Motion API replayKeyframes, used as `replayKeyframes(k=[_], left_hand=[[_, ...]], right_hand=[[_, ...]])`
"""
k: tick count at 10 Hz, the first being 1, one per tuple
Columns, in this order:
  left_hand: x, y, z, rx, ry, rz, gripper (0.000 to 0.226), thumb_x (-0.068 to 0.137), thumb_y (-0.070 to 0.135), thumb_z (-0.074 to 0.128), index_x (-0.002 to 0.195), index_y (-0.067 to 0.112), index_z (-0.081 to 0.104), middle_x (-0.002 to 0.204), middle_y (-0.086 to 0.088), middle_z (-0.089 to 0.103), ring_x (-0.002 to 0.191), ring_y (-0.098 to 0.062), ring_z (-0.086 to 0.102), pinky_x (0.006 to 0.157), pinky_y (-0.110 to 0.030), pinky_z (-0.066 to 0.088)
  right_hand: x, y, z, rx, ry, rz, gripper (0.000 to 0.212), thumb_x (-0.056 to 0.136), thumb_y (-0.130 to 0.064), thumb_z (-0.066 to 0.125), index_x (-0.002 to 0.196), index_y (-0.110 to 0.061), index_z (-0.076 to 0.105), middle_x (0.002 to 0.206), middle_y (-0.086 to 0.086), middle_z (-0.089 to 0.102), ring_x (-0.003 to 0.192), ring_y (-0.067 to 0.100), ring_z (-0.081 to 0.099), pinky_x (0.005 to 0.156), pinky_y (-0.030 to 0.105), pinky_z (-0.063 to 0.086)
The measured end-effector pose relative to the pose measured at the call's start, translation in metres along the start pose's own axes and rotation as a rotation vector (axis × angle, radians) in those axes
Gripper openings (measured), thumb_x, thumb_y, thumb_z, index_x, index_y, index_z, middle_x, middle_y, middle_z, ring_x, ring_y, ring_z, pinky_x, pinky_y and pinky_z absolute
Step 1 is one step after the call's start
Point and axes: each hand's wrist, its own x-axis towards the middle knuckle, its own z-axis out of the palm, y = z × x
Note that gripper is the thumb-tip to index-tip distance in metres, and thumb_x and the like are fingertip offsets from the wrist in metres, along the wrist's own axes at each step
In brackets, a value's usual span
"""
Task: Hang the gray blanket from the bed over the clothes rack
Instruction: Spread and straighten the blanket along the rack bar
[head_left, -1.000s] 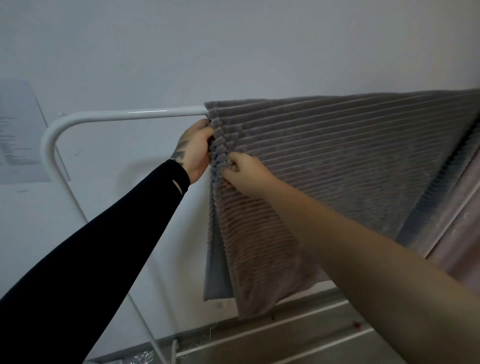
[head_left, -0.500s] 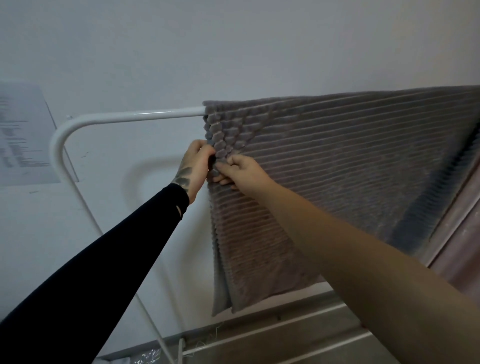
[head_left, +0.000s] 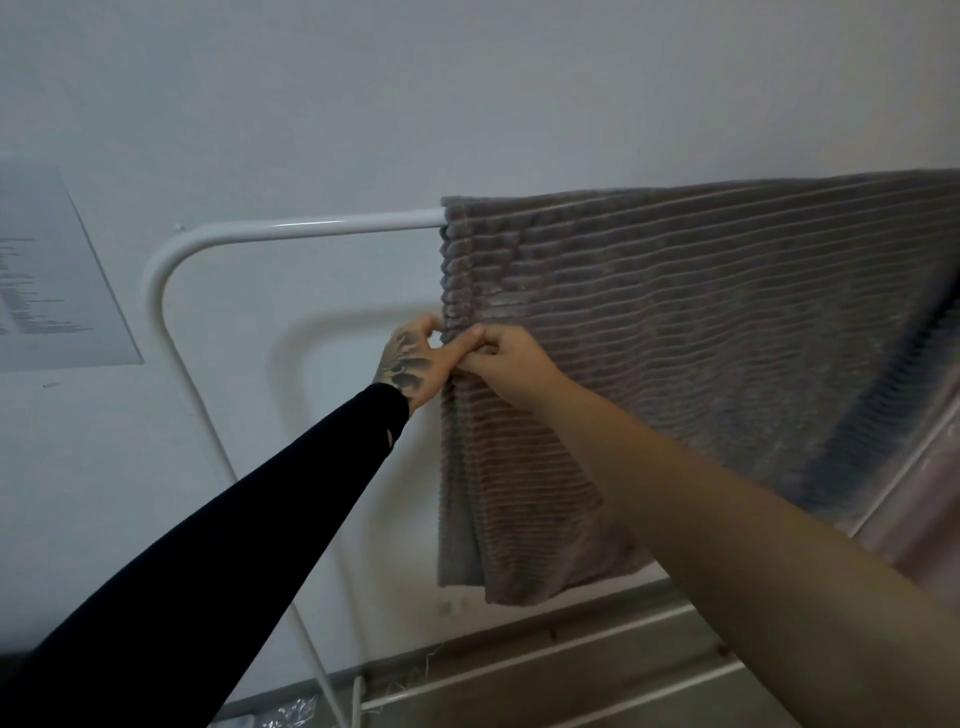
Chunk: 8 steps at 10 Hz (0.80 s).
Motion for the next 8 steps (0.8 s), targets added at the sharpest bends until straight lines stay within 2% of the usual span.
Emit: replayKeyframes(k=[1, 2, 3, 4, 5, 6, 7, 8], left_hand=[[0.005, 0.001, 0.007, -0.196, -0.226, -0.096, 0.027, 0.09, 0.054, 0.073, 0.097, 0.028, 0.078, 0.094, 0.003, 0.082, 0.077, -0.007, 0.077, 0.054, -0.018, 0.055], [0.009, -0.01, 0.015, -0.19, -0.131, -0.101, 0.024, 0.098, 0.041, 0.068, 0.104, 0.021, 0.079, 0.098, -0.004, 0.081, 0.08, -0.014, 0.076, 0.056, -0.021, 0.052], [0.012, -0.026, 0.02, -0.125, -0.135, -0.174, 0.028, 0.103, 0.028, 0.062, 0.116, 0.007, 0.075, 0.108, -0.009, 0.077, 0.093, -0.027, 0.071, 0.073, -0.031, 0.054], [0.027, -0.042, 0.014, 0.361, 0.075, 0.019, 0.04, 0.1, 0.034, 0.054, 0.089, 0.0, 0.073, 0.087, -0.002, 0.073, 0.072, -0.012, 0.067, 0.056, -0.02, 0.047], [-0.001, -0.047, 0.024, 1.045, -0.87, -0.184, 0.027, 0.101, 0.031, 0.059, 0.101, 0.004, 0.065, 0.094, -0.012, 0.067, 0.058, -0.01, 0.053, 0.047, -0.009, 0.044], [-0.013, -0.044, 0.062, 0.829, -1.09, -0.606, 0.06, 0.098, 0.051, 0.064, 0.132, 0.002, 0.059, 0.106, -0.02, 0.068, 0.084, -0.036, 0.07, 0.084, -0.042, 0.059], [-0.026, -0.011, 0.105, 0.81, -1.284, -0.472, 0.07, 0.095, 0.058, 0.065, 0.135, 0.001, 0.061, 0.134, -0.023, 0.068, 0.118, -0.038, 0.068, 0.1, -0.047, 0.057], [-0.026, 0.033, 0.16, 0.647, -1.204, -0.116, 0.058, 0.101, 0.05, 0.06, 0.128, -0.001, 0.066, 0.131, -0.02, 0.07, 0.111, -0.029, 0.071, 0.082, -0.032, 0.057]], right_hand=[[0.006, 0.015, -0.011, -0.042, 0.07, 0.044, 0.01, 0.091, -0.008, 0.07, 0.087, -0.016, 0.074, 0.068, 0.004, 0.063, 0.067, 0.017, 0.06, 0.07, 0.035, 0.053], [0.012, 0.032, -0.022, -0.062, 0.161, 0.144, 0.018, 0.092, -0.012, 0.069, 0.079, -0.024, 0.073, 0.08, 0.002, 0.078, 0.085, 0.022, 0.073, 0.09, 0.045, 0.062], [0.011, 0.051, -0.036, -0.114, 0.211, 0.192, 0.027, 0.095, -0.017, 0.068, 0.071, -0.027, 0.073, 0.082, 0.004, 0.08, 0.088, 0.025, 0.076, 0.09, 0.049, 0.063], [0.004, 0.067, -0.051, -0.171, 0.201, 0.246, 0.026, 0.092, -0.017, 0.07, 0.069, -0.028, 0.072, 0.076, -0.002, 0.077, 0.086, 0.024, 0.075, 0.088, 0.047, 0.063], [-0.011, 0.079, -0.066, -0.186, 0.198, 0.287, 0.015, 0.082, -0.022, 0.071, 0.068, -0.026, 0.075, 0.064, -0.012, 0.072, 0.076, 0.014, 0.07, 0.082, 0.039, 0.061], [-0.032, 0.091, -0.086, -0.175, 0.187, 0.329, 0.011, 0.078, -0.022, 0.07, 0.073, -0.017, 0.078, 0.064, -0.007, 0.071, 0.073, 0.015, 0.069, 0.078, 0.038, 0.058], [-0.053, 0.099, -0.108, -0.235, 0.134, 0.362, 0.016, 0.083, -0.011, 0.069, 0.068, -0.014, 0.075, 0.057, -0.005, 0.067, 0.065, 0.015, 0.065, 0.07, 0.033, 0.053], [-0.071, 0.106, -0.141, -0.246, 0.16, 0.418, 0.019, 0.086, -0.008, 0.069, 0.068, -0.013, 0.072, 0.065, 0.004, 0.067, 0.066, 0.017, 0.064, 0.066, 0.03, 0.051]])
